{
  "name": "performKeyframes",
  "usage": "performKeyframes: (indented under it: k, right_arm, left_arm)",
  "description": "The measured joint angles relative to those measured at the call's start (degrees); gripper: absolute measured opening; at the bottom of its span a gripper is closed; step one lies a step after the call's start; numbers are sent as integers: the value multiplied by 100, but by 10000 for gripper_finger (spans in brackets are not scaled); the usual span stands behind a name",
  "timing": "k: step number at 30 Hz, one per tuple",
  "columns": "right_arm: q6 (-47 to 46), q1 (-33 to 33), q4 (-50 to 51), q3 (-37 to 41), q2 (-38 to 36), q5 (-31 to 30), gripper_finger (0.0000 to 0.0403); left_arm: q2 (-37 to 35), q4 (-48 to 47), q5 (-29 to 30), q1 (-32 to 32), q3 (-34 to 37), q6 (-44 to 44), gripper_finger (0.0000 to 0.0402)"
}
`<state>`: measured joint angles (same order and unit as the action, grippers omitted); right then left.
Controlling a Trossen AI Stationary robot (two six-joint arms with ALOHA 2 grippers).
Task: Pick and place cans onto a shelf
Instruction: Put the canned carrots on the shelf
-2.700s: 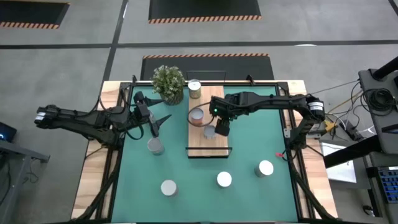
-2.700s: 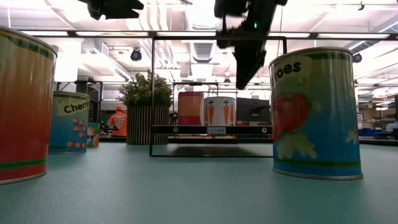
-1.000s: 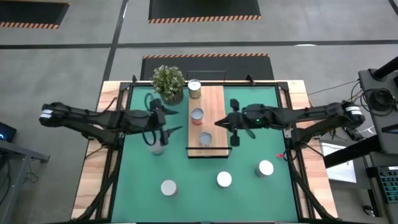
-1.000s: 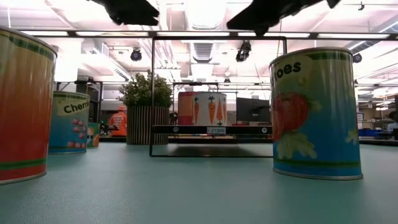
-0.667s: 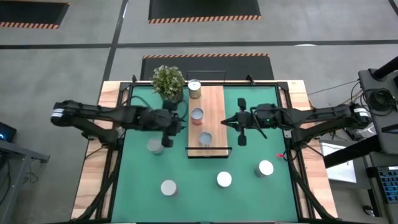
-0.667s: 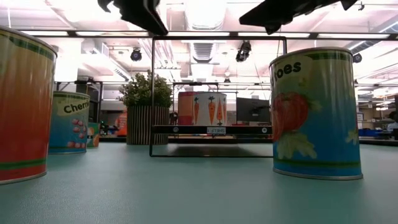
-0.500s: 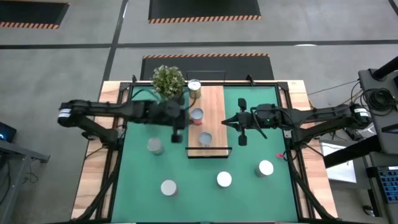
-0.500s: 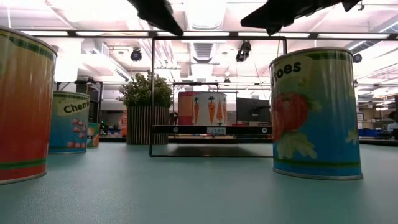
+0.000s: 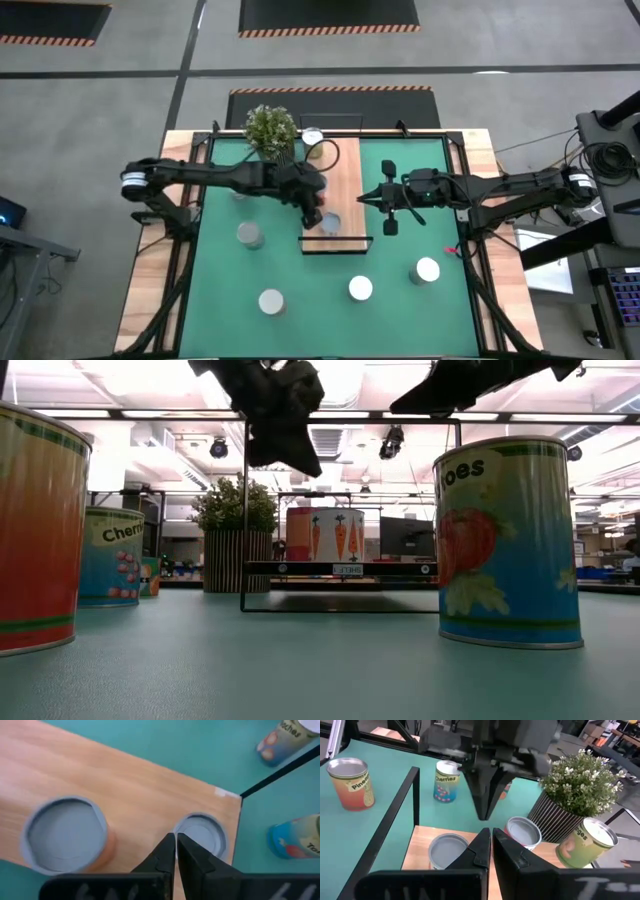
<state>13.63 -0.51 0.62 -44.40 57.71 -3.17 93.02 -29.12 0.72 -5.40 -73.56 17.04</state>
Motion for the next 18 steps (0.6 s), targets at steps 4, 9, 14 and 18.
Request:
performKeyframes:
  k: [4,9,14,18]
  right_arm:
    - [-7,0,11,0,3,-1,9]
    - [-7,0,12,0,4,-3,9]
    - [-9,0,15,0,6,-3,9]
    - [-9,0,17,0,7,-3,9]
  left_arm:
    - [169,-32,-326,-4,13,161,0]
    - [311,-65,-342,52,25,205,0]
    - [325,224,-336,48,160,151,0]
    - [325,537,-340,65,357,151,0]
